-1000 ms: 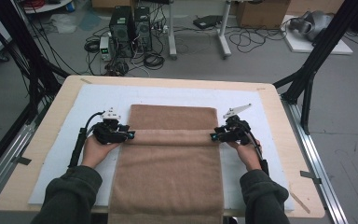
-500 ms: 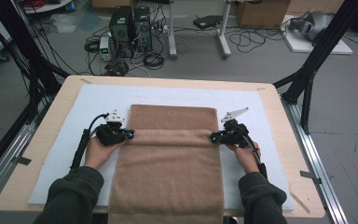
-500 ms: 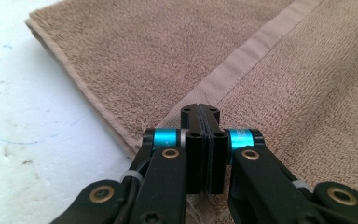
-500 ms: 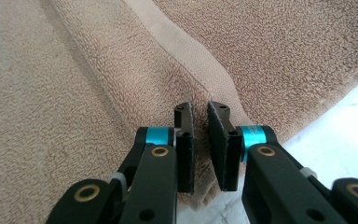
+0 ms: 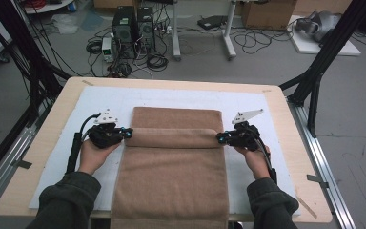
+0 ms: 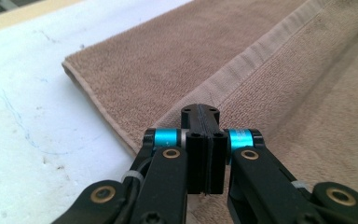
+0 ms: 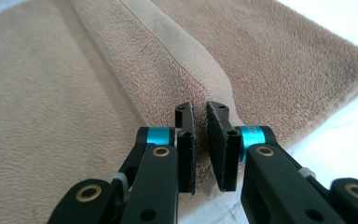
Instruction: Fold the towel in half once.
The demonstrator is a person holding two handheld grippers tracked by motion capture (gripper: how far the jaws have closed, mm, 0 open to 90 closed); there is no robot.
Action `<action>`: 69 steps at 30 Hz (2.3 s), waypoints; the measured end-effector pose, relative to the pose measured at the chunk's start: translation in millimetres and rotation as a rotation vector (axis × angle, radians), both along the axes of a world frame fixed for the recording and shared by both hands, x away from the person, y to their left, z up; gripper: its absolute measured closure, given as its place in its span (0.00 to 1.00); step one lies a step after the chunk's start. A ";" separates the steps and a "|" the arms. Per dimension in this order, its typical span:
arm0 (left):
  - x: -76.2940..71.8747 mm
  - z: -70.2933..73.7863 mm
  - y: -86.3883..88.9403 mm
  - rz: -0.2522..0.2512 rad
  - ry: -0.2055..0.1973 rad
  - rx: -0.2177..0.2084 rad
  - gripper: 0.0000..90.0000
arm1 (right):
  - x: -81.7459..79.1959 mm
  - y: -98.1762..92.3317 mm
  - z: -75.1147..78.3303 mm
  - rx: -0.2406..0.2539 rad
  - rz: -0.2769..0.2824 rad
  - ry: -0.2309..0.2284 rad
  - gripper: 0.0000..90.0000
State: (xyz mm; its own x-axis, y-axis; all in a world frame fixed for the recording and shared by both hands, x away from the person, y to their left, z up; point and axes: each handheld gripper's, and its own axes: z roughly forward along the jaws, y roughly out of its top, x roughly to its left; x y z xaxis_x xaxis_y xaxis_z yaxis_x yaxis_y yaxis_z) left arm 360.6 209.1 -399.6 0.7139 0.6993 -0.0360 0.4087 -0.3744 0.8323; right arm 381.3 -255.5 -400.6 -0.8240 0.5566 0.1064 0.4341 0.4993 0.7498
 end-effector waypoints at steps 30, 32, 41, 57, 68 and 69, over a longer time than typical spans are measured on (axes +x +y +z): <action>-166.0 0.3 27.2 -0.088 -0.110 -0.051 1.00 | -134.1 -5.4 23.1 0.077 0.191 -0.119 0.87; -167.1 2.7 28.2 -0.082 -0.111 -0.044 0.94 | -138.6 -5.4 21.8 0.083 0.207 -0.113 0.76; -136.2 -0.4 17.3 -0.091 -0.094 -0.051 0.73 | -114.4 -9.3 12.5 0.067 0.127 -0.089 0.66; -28.3 -17.6 -9.4 0.071 0.003 -0.036 0.55 | -16.7 9.4 -4.1 -0.037 -0.015 -0.039 0.49; 16.6 -38.0 -5.9 0.206 0.108 0.035 0.54 | 18.2 -5.9 -35.6 -0.051 -0.176 0.035 0.39; 18.1 -40.4 -5.3 0.206 0.123 0.025 0.53 | 18.7 -5.9 -36.5 -0.058 -0.178 0.040 0.39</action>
State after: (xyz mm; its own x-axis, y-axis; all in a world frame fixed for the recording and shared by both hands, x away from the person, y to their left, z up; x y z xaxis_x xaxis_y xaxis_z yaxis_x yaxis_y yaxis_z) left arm 378.7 203.8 -440.0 0.5478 0.8312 -0.0950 0.5765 -0.2927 0.7629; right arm 400.0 -261.3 -437.1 -0.7079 0.6991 0.1007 0.5485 0.4543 0.7020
